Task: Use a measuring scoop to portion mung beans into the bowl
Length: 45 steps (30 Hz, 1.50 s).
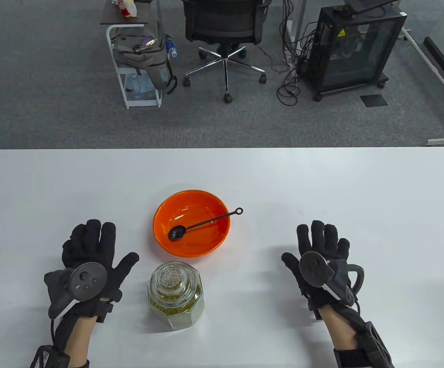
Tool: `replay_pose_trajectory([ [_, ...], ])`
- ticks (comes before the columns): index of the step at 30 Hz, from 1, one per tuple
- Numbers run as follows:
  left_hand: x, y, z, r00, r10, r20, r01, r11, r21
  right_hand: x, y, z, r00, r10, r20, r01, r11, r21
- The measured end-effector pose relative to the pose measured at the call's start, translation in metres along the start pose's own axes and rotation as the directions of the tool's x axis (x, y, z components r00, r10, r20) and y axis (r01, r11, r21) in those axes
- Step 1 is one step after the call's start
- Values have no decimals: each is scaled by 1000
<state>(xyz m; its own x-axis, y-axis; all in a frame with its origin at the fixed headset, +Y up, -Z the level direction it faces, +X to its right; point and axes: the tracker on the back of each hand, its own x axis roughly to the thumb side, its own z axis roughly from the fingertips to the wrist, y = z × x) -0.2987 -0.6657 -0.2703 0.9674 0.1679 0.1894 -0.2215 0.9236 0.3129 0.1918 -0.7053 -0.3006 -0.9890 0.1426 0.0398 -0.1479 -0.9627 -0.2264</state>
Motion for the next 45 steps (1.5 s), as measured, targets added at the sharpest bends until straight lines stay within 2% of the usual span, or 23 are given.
replay_pose_trajectory([
  [4,14,8,4,997,45,57,-48,997,57,-2,1,-1,1000,1,-10,-1,1000,5],
  [9,34,10,8,984,115,135,-125,990,68,-2,4,-1,1000,11,-15,-11,1000,25],
  [15,56,11,13,963,150,224,-166,985,55,-5,3,-2,999,17,-28,-16,1000,23],
  [21,72,10,15,925,230,302,-235,972,-21,-4,8,-3,999,30,-23,-29,999,46],
  [32,105,-1,10,927,154,342,-123,986,-111,-4,10,-2,999,43,-26,-41,997,61],
  [35,108,-3,9,929,138,344,-111,989,-98,-3,11,-2,999,45,-21,-43,996,73],
  [39,111,-6,6,927,164,337,-124,983,-138,-2,12,-2,999,50,-16,-48,995,83],
  [45,112,-5,6,938,54,342,-7,991,-135,-2,13,-2,999,43,-14,-42,995,92],
])
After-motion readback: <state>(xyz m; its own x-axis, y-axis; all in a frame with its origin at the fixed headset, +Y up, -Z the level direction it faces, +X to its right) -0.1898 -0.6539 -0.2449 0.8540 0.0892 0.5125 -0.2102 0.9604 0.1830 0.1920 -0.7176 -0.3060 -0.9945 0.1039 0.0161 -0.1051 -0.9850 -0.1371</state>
